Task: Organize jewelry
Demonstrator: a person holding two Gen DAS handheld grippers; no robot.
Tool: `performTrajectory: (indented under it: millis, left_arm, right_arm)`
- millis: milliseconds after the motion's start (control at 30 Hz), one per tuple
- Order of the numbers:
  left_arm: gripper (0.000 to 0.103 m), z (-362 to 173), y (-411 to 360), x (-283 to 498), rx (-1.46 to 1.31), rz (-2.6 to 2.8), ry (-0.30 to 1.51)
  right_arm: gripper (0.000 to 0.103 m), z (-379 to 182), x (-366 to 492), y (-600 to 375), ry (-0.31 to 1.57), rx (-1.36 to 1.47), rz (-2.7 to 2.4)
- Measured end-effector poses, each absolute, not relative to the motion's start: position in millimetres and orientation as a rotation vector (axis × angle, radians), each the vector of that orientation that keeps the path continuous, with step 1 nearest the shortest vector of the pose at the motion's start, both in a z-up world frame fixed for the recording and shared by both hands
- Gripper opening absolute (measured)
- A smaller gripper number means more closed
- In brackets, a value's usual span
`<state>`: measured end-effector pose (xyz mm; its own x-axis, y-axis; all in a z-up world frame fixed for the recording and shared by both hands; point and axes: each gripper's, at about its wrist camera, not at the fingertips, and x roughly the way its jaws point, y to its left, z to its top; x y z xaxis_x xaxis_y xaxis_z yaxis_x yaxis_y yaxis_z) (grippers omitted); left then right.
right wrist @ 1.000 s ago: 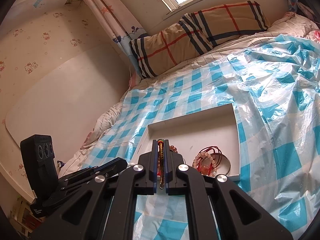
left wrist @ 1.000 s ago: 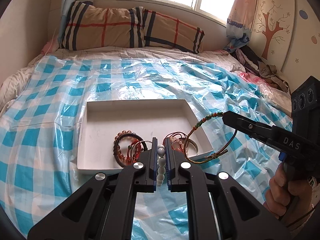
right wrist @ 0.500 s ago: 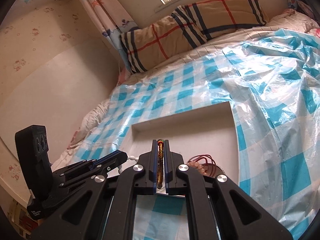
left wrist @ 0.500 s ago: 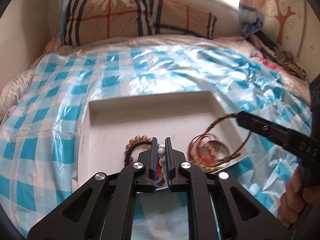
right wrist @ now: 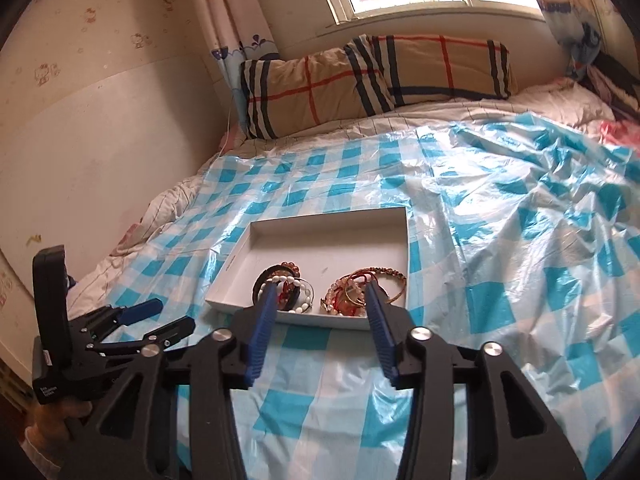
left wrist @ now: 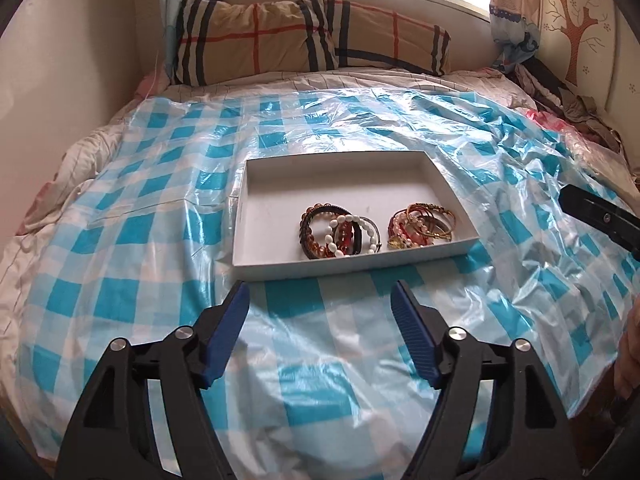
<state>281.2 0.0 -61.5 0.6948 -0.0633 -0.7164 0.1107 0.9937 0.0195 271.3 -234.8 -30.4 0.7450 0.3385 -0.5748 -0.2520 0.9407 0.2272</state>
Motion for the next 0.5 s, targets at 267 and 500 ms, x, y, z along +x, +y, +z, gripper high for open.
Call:
performTrajectory:
  millis: [267, 500]
  left_arm:
    - [0.092, -16, 5, 172, 0.111, -0.042, 0.702]
    - [0.095, -13, 13, 106, 0.039, 0.010, 0.673]
  right_arm:
    - [0.069, -4, 157, -251, 0.595, 0.050, 0.280]
    - [0.077, -3, 92, -264, 0.576, -0.005, 0.203]
